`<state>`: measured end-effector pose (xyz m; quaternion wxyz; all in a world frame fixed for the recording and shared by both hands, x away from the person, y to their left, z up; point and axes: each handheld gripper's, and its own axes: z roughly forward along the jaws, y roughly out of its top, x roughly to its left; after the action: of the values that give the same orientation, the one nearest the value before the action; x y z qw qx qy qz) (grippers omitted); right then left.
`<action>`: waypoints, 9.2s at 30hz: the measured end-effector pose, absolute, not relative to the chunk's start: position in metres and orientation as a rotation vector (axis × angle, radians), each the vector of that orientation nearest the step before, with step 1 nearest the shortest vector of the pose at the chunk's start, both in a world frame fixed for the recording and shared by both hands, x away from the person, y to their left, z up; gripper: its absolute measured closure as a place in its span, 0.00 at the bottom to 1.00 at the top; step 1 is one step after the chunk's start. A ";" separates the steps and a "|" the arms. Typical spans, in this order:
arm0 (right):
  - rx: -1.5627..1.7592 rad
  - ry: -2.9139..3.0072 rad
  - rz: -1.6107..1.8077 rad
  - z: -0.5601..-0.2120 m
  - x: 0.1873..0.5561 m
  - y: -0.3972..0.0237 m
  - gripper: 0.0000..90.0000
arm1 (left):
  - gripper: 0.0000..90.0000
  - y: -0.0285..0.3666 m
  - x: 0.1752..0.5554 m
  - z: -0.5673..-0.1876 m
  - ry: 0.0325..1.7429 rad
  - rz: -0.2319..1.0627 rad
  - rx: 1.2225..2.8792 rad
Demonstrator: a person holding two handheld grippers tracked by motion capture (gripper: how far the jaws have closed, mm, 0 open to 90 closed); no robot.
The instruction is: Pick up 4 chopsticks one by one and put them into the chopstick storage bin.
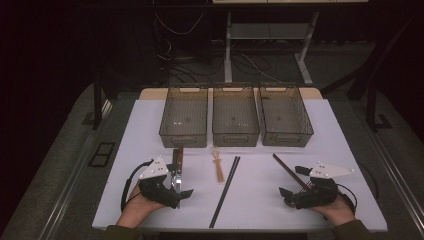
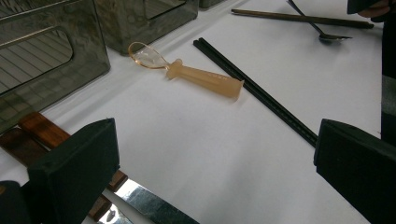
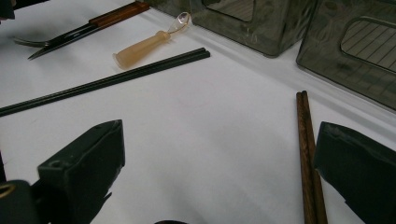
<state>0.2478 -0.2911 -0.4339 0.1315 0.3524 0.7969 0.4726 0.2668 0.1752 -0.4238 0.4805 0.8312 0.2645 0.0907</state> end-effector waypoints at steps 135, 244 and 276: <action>1.038 2.319 1.371 -0.435 0.251 -0.291 0.03 | 0.99 0.077 0.241 -0.440 0.450 0.071 2.403; 1.037 2.312 1.369 -0.435 0.251 -0.291 0.03 | 0.94 0.084 0.262 -0.444 0.797 0.215 2.289; 1.044 2.303 1.380 -0.434 0.251 -0.292 0.03 | 0.95 0.089 0.264 -0.436 0.819 0.203 2.222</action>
<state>0.2509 -0.2920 -0.4336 0.1300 0.3595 0.7927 0.4748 0.2644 0.0892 -0.4364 0.3731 0.8673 0.3199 0.0791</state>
